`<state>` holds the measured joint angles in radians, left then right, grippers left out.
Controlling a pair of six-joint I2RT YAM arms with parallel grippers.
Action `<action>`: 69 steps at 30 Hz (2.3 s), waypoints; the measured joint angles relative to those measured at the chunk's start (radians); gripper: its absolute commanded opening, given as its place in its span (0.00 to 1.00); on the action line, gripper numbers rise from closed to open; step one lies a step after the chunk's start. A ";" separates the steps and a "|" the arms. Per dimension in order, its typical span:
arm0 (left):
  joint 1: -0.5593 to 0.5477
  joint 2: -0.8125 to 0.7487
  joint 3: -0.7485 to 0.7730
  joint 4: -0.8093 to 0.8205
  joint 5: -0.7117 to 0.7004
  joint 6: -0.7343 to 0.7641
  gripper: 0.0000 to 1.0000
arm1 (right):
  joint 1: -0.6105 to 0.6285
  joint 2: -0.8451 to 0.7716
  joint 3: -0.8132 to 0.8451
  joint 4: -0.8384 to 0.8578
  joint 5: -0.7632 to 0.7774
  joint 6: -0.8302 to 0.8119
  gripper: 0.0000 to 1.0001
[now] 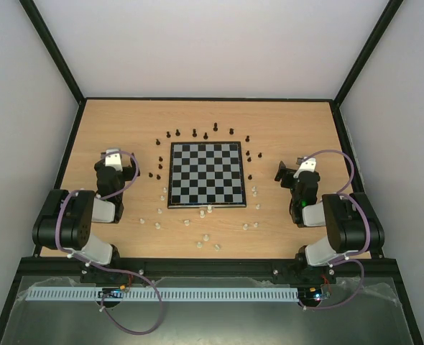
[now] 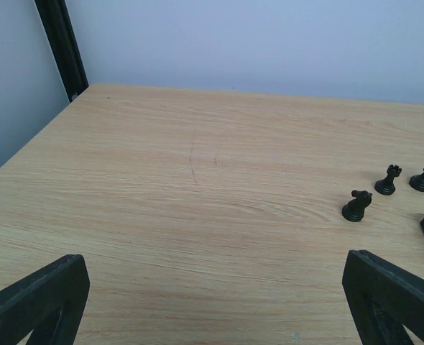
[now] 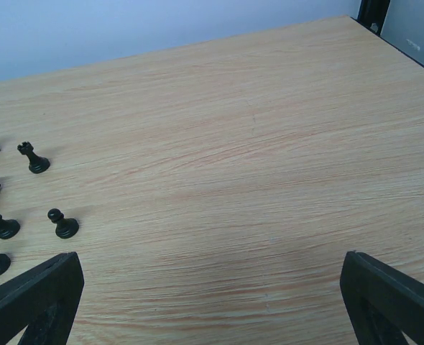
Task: Set up the chess pieces on the board
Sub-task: Pick up the chess piece at the center of the board.
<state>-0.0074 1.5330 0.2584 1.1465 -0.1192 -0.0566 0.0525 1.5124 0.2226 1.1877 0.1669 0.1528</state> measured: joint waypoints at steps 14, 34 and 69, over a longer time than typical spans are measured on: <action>0.000 0.000 0.000 0.000 0.000 0.000 0.99 | 0.000 0.000 0.000 0.000 0.000 0.000 0.99; -0.013 -0.329 0.402 -0.587 0.144 -0.118 0.99 | 0.000 -0.512 0.531 -0.795 -0.137 0.185 0.99; -0.078 -0.812 0.320 -1.284 0.613 -0.496 0.99 | 0.625 -0.438 0.505 -1.477 -0.183 0.463 0.99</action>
<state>-0.0853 0.7212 0.5789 -0.1379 0.4938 -0.5529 0.6773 1.0744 0.7273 -0.2890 -0.0162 0.6159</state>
